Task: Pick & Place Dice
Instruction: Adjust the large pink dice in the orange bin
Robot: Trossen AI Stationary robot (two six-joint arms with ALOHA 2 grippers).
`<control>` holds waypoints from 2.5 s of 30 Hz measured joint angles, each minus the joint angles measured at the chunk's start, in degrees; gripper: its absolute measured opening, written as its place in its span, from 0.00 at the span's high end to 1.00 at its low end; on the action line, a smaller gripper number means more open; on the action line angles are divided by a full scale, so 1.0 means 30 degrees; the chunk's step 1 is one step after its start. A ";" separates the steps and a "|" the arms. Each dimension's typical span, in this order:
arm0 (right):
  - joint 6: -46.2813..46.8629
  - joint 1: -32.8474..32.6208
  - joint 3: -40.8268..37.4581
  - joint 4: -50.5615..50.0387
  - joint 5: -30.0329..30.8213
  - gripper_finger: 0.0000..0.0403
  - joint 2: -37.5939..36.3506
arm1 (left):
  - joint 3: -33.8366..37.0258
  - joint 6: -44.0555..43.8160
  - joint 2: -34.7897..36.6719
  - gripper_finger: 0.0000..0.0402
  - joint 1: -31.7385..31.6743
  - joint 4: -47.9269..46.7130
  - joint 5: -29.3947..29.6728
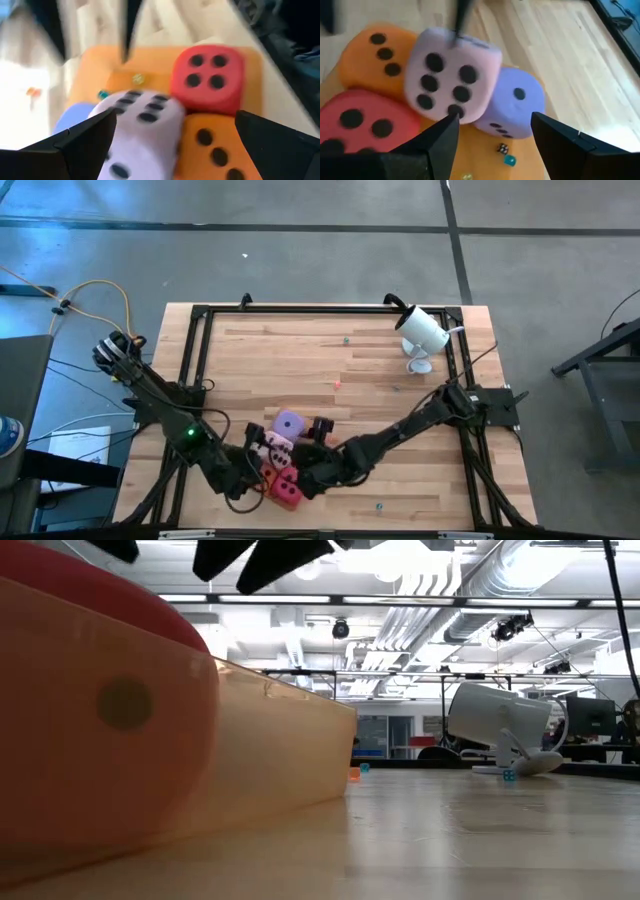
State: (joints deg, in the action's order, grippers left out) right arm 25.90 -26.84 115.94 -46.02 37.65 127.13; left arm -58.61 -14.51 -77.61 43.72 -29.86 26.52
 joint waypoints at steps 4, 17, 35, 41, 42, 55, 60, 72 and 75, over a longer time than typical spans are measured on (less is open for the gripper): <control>-0.0025 -0.0549 -0.0013 0.0611 0.0050 0.41 0.0023 | 0.0391 -0.1905 -0.0022 0.01 -0.0551 -0.0548 0.0124; -0.0109 -0.0963 0.0001 0.1424 0.0415 0.41 0.0023 | 0.1433 -0.1978 -0.1592 0.01 -0.2936 0.2323 -0.5234; -0.0075 -0.0967 0.0001 0.1414 0.0316 0.41 0.0023 | 0.5537 -0.0602 -0.1664 0.01 -0.3292 0.8362 -0.6018; -0.0068 -0.0967 0.0001 0.1414 0.0270 0.41 0.0023 | 0.5638 -0.0491 -0.0821 0.01 -0.3234 0.8234 -0.6303; -0.0068 -0.0967 0.0001 0.1414 0.0266 0.41 0.0023 | 0.5639 -0.0356 -0.0520 0.01 -0.3141 0.8187 -0.6288; -0.0068 -0.0916 0.0008 0.1414 0.0262 0.41 0.0030 | 0.5731 0.1774 0.3192 0.01 -0.1212 0.7791 -0.3185; -0.0017 -0.0916 0.0008 0.1419 0.0255 0.41 0.0030 | 0.5705 0.1746 0.3541 0.01 -0.0881 0.6456 -0.0452; -0.0002 -0.0916 0.0008 0.1501 0.0248 0.41 0.0030 | 0.7500 -0.1139 0.1877 0.01 -0.1143 0.7495 0.0452; -0.0002 -0.0916 0.0008 0.1516 0.0248 0.41 0.0031 | 0.8055 -0.1192 0.1876 0.01 -0.1143 0.8103 0.0503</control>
State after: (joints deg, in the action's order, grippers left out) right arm 25.89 -29.58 115.96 -41.47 38.39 127.22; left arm -34.44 -18.09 -71.99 40.29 -5.55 28.03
